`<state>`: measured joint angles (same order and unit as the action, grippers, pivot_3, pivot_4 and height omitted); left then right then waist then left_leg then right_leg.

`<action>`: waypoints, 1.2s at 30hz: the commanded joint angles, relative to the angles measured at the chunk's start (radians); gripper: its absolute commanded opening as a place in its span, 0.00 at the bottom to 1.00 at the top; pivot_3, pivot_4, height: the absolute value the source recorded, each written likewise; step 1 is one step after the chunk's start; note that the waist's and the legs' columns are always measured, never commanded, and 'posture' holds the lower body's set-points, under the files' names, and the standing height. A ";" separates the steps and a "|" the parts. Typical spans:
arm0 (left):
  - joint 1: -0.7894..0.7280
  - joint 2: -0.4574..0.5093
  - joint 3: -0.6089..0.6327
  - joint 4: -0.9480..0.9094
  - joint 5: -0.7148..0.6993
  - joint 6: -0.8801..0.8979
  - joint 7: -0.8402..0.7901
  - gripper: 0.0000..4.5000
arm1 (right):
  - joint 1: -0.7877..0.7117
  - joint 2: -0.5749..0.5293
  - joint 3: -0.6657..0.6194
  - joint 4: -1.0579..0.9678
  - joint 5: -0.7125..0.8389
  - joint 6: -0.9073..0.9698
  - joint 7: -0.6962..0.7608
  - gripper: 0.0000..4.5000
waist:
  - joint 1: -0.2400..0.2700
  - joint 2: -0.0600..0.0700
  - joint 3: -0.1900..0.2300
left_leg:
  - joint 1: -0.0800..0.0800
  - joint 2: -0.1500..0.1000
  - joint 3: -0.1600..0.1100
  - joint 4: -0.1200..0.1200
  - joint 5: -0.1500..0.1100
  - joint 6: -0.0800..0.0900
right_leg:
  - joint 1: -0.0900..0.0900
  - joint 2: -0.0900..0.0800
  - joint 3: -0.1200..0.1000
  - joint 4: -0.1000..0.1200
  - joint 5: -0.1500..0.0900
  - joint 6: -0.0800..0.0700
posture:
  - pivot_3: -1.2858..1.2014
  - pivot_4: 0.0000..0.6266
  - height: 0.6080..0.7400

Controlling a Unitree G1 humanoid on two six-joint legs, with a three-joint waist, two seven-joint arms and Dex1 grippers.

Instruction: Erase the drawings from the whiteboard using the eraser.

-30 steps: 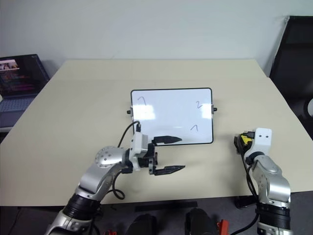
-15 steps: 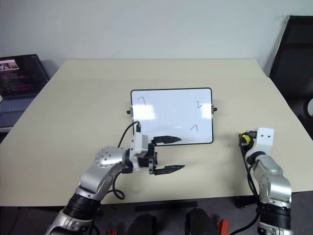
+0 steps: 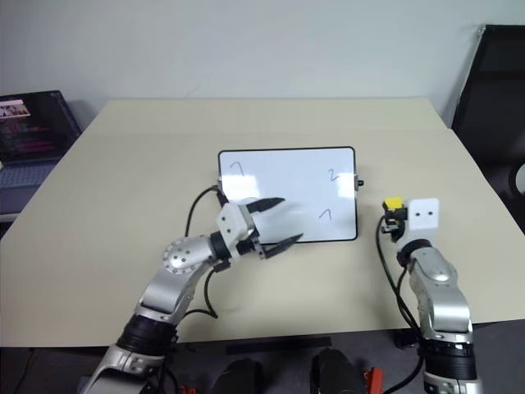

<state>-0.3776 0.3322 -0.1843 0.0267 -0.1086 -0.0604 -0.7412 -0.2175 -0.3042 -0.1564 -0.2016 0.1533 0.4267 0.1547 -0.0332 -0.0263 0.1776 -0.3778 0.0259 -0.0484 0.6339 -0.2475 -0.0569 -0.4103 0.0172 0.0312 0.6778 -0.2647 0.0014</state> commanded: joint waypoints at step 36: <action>-0.119 -0.015 0.004 0.166 0.082 -0.047 0.072 1.00 | -0.290 0.170 0.160 0.260 -0.073 -0.165 0.004 0.26 | 0.000 -0.001 0.000 | -0.001 0.001 0.002 0.000 0.000 0.000 | -0.004 0.000 0.002 0.001 0.000 0.000 | 0.52 0.24 1.00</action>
<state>-0.4868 0.3123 -0.1910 0.2319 -0.0223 -0.0964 -0.6675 -0.5237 -0.1316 -0.0070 0.0892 0.0904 0.2466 0.1519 -0.0331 -0.0272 0.1781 -0.3785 0.0265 -0.0467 0.6336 -0.2475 -0.0568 -0.4145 0.0170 0.0332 0.6791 -0.2643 0.0016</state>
